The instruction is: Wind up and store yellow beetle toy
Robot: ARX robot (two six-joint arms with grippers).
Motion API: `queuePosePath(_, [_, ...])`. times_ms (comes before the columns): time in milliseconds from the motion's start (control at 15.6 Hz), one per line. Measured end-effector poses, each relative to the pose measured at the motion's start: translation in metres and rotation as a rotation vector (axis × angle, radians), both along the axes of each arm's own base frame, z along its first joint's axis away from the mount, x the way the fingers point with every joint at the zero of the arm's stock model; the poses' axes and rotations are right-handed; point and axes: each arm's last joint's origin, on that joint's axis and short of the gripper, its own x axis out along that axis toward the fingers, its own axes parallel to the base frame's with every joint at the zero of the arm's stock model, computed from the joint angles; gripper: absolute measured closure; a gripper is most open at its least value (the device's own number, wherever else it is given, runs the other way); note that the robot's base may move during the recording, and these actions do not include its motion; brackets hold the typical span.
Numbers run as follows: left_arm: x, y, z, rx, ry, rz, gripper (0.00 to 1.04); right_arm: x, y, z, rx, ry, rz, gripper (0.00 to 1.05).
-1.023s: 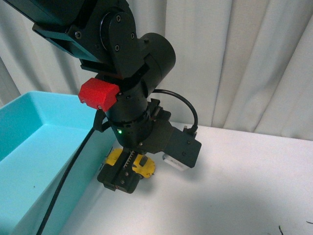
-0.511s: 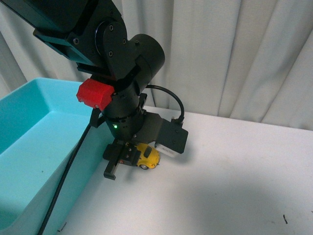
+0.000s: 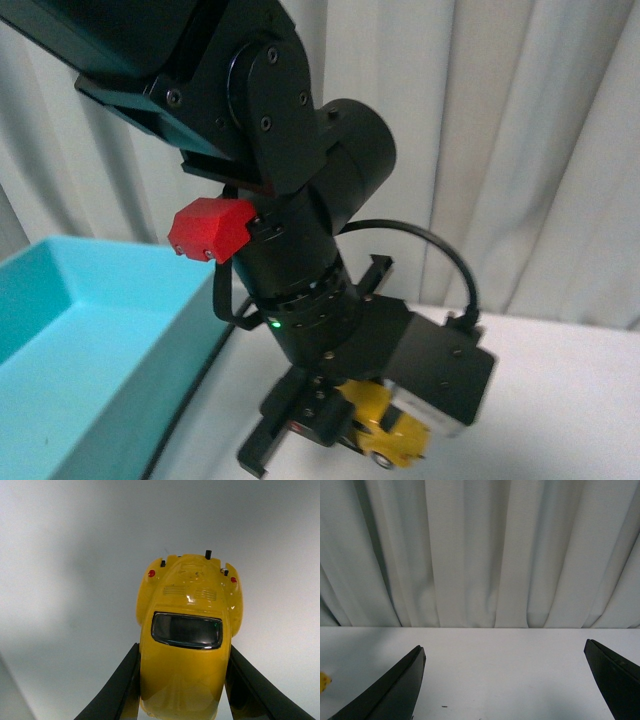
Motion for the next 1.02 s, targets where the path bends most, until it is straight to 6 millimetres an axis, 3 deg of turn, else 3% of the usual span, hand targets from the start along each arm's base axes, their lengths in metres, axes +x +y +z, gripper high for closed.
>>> queuePosePath(192, [-0.002, 0.003, 0.073, -0.238, -0.051, 0.096, 0.64, 0.000, 0.000, 0.000, 0.000, 0.000, 0.000, 0.07])
queuePosePath(256, [0.001, 0.016, 0.098, -0.307, -0.074, 0.169, 0.64, 0.000, 0.000, 0.000, 0.000, 0.000, 0.000, 0.07])
queuePosePath(384, [0.013, 0.054, 0.125, -0.372, -0.095, 0.368, 0.64, 0.000, 0.000, 0.000, 0.000, 0.000, 0.000, 0.07])
queuePosePath(703, [0.030, 0.165, 0.125, -0.404, -0.100, 0.927, 0.64, 0.000, 0.000, 0.000, 0.000, 0.000, 0.000, 0.07])
queuePosePath(895, [0.031, 0.201, 0.100, -0.338, -0.106, 1.246, 0.64, 0.000, 0.000, 0.000, 0.000, 0.000, 0.000, 0.07])
queuePosePath(1023, [0.018, 0.228, 0.067, -0.278, -0.053, 1.507, 0.64, 0.000, 0.000, 0.000, 0.000, 0.000, 0.000, 0.07])
